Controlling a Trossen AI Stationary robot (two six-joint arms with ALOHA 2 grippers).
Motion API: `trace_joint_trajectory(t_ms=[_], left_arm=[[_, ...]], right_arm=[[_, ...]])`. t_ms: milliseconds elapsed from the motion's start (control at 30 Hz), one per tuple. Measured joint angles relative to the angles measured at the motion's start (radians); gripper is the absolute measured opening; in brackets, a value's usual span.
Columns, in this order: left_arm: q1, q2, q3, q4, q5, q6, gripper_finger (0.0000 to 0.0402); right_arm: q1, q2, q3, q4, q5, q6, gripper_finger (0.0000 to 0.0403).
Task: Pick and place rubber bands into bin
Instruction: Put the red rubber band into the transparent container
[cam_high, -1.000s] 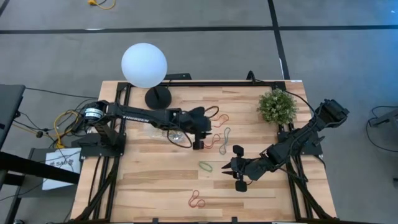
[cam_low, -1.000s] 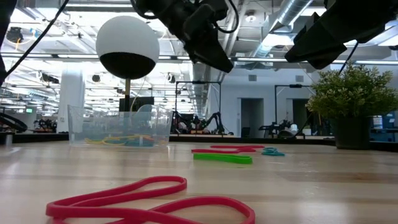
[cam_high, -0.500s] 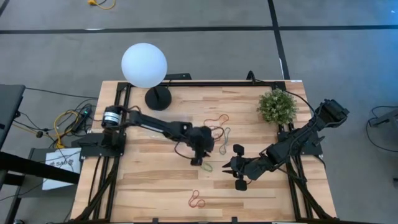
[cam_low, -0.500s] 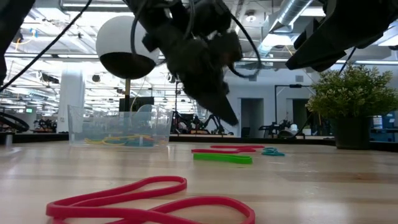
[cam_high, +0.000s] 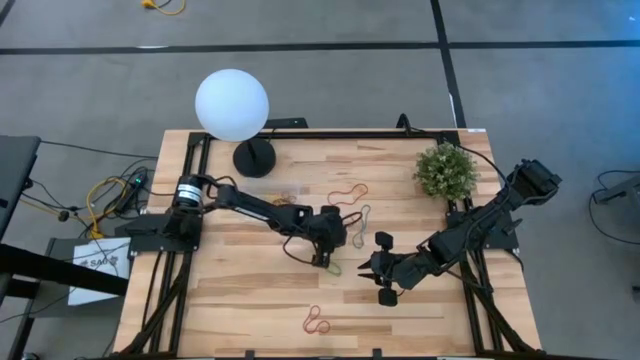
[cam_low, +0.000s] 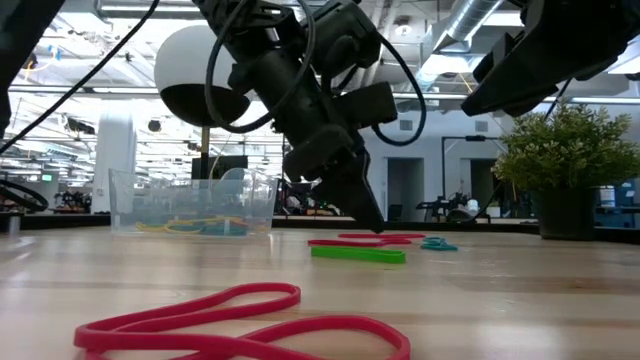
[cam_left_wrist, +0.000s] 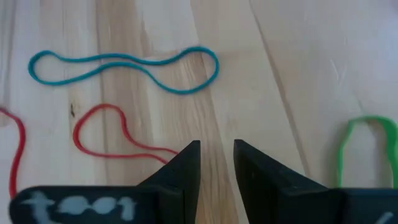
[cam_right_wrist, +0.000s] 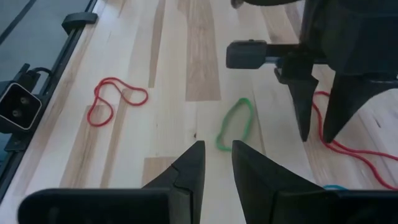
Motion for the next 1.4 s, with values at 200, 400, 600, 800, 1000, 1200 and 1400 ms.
trace_joint_trajectory(t_ms=[200, 400, 600, 800, 1000, 1200, 1400], left_arm=[[0.023, 0.01, -0.007, -0.005, -0.003, -0.048, 0.0087], [0.045, 0.011, -0.024, 0.002, -0.02, -0.089, 0.0087], [0.057, 0.029, -0.022, 0.019, -0.002, -0.101, 0.0087], [0.058, 0.076, -0.016, 0.03, -0.003, -0.11, 0.0086], [0.047, 0.066, -0.02, 0.026, 0.001, -0.132, 0.0041], [0.042, 0.004, -0.007, -0.086, -0.048, -0.172, 0.0003], [0.026, -0.172, 0.015, -0.326, -0.13, -0.163, 0.0]], right_arm=[[0.0, 0.0, 0.0, -0.001, 0.0, 0.0, 0.0075], [0.0, 0.0, 0.0, -0.004, 0.0, 0.0, 0.0075], [0.0, 0.0, 0.0, -0.005, 0.0, 0.001, 0.0075], [0.0, 0.0, 0.0, -0.008, 0.0, 0.001, 0.0075], [0.0, 0.0, 0.0, -0.015, 0.0, 0.001, 0.0075], [0.0, 0.0, 0.0, -0.016, 0.0, 0.001, 0.0075], [0.0, 0.0, 0.0, -0.016, 0.0, 0.009, 0.0075]])
